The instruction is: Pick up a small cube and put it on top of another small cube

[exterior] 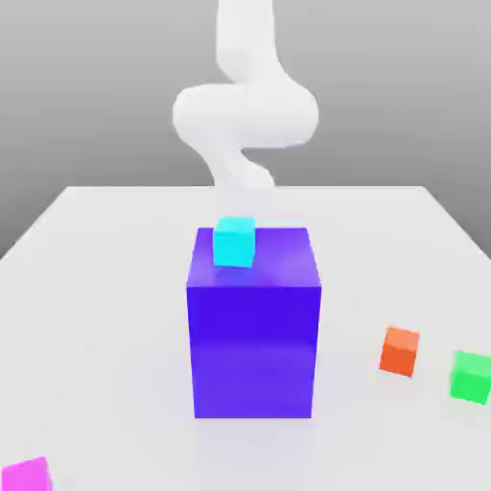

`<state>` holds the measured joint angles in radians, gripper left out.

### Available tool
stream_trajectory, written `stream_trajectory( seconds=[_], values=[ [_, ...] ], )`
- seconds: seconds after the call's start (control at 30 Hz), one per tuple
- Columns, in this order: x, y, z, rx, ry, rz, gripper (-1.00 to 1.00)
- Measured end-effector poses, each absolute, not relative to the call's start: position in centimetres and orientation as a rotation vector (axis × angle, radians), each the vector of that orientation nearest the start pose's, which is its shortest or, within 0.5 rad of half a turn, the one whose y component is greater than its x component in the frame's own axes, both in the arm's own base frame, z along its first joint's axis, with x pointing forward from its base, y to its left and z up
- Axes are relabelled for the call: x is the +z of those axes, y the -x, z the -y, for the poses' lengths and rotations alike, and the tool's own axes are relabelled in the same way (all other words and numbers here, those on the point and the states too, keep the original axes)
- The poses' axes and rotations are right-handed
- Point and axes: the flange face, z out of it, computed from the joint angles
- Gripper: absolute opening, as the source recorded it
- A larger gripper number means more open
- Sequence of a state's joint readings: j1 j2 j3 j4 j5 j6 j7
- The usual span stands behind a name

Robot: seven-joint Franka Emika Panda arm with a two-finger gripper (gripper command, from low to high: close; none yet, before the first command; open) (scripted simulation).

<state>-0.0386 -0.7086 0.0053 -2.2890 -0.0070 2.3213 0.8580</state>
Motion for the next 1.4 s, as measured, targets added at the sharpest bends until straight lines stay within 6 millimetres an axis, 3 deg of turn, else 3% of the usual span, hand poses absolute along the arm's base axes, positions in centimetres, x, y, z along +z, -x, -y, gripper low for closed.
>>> stream_trajectory(
  seconds=[0.27, 0.53, 0.67, 0.77, 0.97, 1.17, 1.2, 1.4],
  values=[
    [58.7, -46.7, 6.6, -0.74, 2.365, -1.569, 0.0],
    [46.7, -52.1, 13.3, -0.505, 2.221, -1.96, 0.0],
    [40.0, -53.0, 17.4, -0.382, 2.107, -2.161, 0.0],
    [34.7, -53.4, 19.5, -0.286, 2.027, -2.285, 0.0],
    [24.0, -52.2, 23.5, -0.088, 1.826, -2.527, 0.0],
    [14.0, -51.2, 25.1, -0.002, 1.726, -2.625, 0.0],
    [13.1, -51.1, 25.1, -0.001, 1.725, -2.625, -1.0],
    [12.7, -51.1, 25.1, -0.002, 1.724, -2.625, -1.0]
  ],
)
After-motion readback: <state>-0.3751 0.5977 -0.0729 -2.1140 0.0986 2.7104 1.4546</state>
